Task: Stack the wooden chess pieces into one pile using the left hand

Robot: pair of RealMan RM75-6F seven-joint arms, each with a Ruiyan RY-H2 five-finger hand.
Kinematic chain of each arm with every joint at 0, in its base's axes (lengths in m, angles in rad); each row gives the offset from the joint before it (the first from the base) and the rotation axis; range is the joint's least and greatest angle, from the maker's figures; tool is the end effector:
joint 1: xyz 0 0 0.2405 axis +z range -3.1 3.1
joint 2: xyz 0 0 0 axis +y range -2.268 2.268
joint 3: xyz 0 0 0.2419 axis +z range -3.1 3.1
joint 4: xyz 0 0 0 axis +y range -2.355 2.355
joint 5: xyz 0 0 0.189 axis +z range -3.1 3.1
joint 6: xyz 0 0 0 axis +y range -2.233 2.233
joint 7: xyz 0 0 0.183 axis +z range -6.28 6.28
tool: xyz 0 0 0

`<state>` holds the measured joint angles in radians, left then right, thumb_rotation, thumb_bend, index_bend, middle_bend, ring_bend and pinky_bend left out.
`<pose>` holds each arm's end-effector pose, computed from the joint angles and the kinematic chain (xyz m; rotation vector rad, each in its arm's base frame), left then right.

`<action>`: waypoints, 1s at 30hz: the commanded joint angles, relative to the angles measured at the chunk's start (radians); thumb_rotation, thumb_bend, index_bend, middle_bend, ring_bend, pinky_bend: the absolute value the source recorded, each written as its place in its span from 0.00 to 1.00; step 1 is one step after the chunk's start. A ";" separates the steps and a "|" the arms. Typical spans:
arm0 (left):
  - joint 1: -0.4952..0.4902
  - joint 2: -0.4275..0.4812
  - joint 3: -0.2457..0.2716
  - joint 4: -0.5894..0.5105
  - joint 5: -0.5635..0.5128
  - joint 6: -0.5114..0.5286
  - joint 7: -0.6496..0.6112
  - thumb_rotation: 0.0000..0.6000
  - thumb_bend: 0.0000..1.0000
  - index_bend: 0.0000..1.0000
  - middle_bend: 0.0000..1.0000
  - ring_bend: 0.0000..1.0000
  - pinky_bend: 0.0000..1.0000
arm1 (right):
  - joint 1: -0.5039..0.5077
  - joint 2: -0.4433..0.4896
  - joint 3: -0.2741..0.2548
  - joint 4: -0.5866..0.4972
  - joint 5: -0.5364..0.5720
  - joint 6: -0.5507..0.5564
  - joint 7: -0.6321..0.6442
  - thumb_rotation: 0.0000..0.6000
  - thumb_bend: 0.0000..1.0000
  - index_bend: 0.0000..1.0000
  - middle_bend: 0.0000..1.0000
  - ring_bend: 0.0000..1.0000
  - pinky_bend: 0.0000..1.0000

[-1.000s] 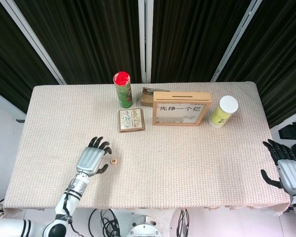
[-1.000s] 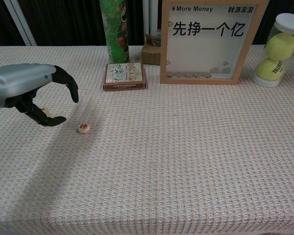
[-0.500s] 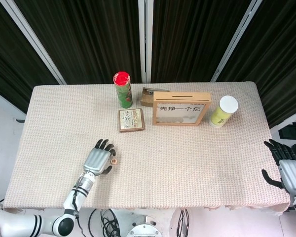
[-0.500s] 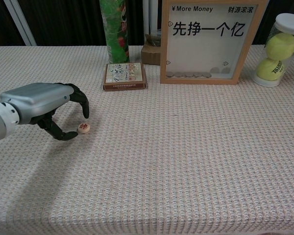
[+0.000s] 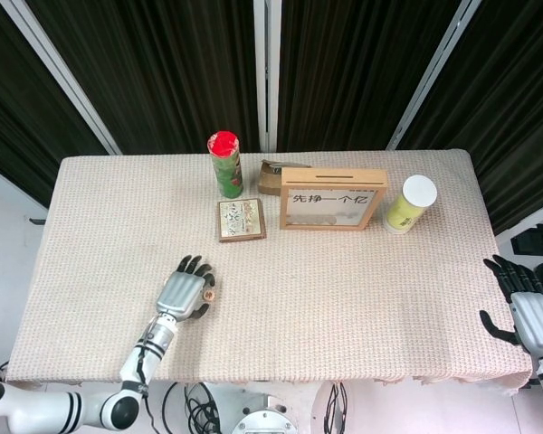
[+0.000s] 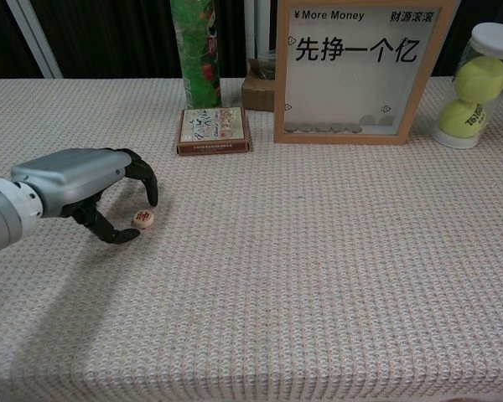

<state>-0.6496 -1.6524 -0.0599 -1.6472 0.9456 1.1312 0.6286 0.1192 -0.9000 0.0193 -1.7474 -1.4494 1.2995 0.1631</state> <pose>-0.1443 0.2985 -0.0495 -1.8644 -1.0432 -0.7515 -0.2954 -0.2162 0.1941 1.4186 -1.1265 0.8229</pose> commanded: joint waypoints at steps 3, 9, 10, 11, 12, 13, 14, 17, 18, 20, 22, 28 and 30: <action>0.000 -0.008 -0.006 0.010 0.006 -0.009 -0.013 1.00 0.29 0.39 0.16 0.00 0.01 | 0.001 0.000 0.001 0.002 0.001 -0.001 0.002 1.00 0.34 0.00 0.00 0.00 0.00; 0.004 -0.013 -0.009 0.022 0.012 -0.017 -0.034 1.00 0.29 0.44 0.17 0.00 0.01 | 0.002 0.000 0.000 0.002 0.001 -0.005 0.001 1.00 0.34 0.00 0.00 0.00 0.00; 0.006 -0.014 -0.010 0.024 0.014 -0.017 -0.038 1.00 0.29 0.44 0.17 0.00 0.01 | 0.002 0.000 0.000 0.002 0.001 -0.005 0.001 1.00 0.34 0.00 0.00 0.00 0.00; 0.008 -0.016 -0.010 0.027 0.018 -0.015 -0.042 1.00 0.29 0.45 0.17 0.00 0.01 | 0.002 -0.001 0.000 0.001 0.002 -0.006 0.000 1.00 0.34 0.00 0.00 0.00 0.00; 0.009 -0.018 -0.010 0.030 0.022 -0.013 -0.044 1.00 0.29 0.45 0.17 0.00 0.01 | 0.002 -0.001 0.000 0.002 0.002 -0.006 0.000 1.00 0.34 0.00 0.00 0.00 0.00; 0.011 -0.019 -0.011 0.033 0.026 -0.011 -0.047 1.00 0.29 0.46 0.17 0.00 0.01 | 0.002 -0.001 0.000 0.002 0.002 -0.007 -0.001 1.00 0.34 0.00 0.00 0.00 0.00; 0.012 -0.020 -0.011 0.034 0.028 -0.009 -0.049 1.00 0.29 0.47 0.18 0.00 0.01 | 0.003 -0.001 0.000 0.002 0.003 -0.008 -0.002 1.00 0.34 0.00 0.00 0.00 0.00; 0.016 -0.024 -0.013 0.043 0.034 -0.004 -0.051 1.00 0.29 0.48 0.19 0.00 0.01 | 0.004 -0.002 0.000 0.000 0.003 -0.011 -0.005 1.00 0.34 0.00 0.00 0.00 0.00; 0.016 -0.024 -0.014 0.046 0.033 -0.003 -0.049 1.00 0.29 0.49 0.19 0.00 0.01 | 0.004 -0.002 0.000 0.000 0.002 -0.011 -0.005 1.00 0.34 0.00 0.00 0.00 0.00; 0.017 -0.024 -0.015 0.046 0.030 -0.005 -0.048 1.00 0.29 0.49 0.19 0.00 0.01 | 0.004 -0.002 -0.001 0.000 0.002 -0.011 -0.006 1.00 0.34 0.00 0.00 0.00 0.00; 0.018 -0.022 -0.017 0.043 0.029 -0.008 -0.050 1.00 0.29 0.50 0.19 0.00 0.01 | 0.005 -0.003 0.000 0.000 0.003 -0.012 -0.007 1.00 0.34 0.00 0.00 0.00 0.00; 0.023 0.001 -0.022 0.003 0.050 0.010 -0.046 1.00 0.29 0.50 0.19 0.00 0.01 | 0.006 -0.004 0.000 0.002 0.005 -0.014 -0.008 1.00 0.34 0.00 0.00 0.00 0.00; 0.026 0.020 -0.026 -0.030 0.056 0.025 -0.033 1.00 0.29 0.50 0.19 0.00 0.01 | 0.007 -0.005 0.000 0.002 0.005 -0.016 -0.009 1.00 0.34 0.00 0.00 0.00 0.00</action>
<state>-0.6265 -1.6486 -0.0822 -1.6526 0.9947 1.1432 0.5847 0.1258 -0.9046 0.0189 -1.7455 -1.4446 1.2832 0.1545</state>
